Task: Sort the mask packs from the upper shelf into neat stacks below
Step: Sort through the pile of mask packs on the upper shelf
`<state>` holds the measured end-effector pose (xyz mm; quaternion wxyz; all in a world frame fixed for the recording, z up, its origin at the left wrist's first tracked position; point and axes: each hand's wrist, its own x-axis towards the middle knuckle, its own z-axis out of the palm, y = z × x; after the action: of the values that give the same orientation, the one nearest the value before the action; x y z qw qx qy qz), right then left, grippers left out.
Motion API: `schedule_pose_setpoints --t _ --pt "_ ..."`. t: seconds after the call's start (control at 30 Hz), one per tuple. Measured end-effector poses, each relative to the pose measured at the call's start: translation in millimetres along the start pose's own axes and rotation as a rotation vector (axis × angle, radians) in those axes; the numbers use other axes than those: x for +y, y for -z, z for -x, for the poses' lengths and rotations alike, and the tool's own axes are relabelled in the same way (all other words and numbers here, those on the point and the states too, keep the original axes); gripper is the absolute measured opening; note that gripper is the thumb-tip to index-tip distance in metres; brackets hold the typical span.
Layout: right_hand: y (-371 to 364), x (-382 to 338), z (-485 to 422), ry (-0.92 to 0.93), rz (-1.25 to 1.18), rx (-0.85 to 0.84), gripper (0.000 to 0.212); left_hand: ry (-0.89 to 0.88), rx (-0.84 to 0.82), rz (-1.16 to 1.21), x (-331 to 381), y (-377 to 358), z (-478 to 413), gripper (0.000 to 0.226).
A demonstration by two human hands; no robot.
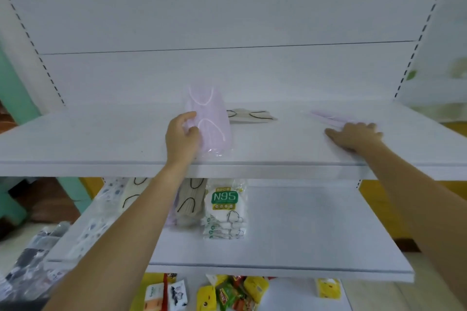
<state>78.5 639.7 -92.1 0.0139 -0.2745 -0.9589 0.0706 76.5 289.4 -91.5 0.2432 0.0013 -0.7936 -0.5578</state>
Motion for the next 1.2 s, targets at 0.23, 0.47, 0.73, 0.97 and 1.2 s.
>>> schedule_pose_setpoints --t 0.23,0.47,0.73,0.97,1.2 --pt "-7.1 -9.0 13.2 0.232 0.080 0.254 0.033 0.038 0.076 -0.017 8.3 -52.4 5.0 0.047" --pt "8.3 -20.7 39.5 0.245 -0.541 0.441 0.020 0.058 0.187 -0.031 4.2 -34.6 8.4 0.049" --pt "-32.5 -174.8 145.0 0.685 -0.828 0.060 0.025 0.110 -0.052 0.159 10.2 -8.6 32.5 0.024" --pt "-58.4 -237.3 195.6 0.902 -1.008 -0.062 0.045 0.110 0.058 0.231 -48.2 109.8 23.8 0.053" --pt "-137.0 -290.9 283.2 0.942 -1.022 -0.103 0.043 0.309 -0.071 0.338 -138.9 206.0 50.2 0.058"
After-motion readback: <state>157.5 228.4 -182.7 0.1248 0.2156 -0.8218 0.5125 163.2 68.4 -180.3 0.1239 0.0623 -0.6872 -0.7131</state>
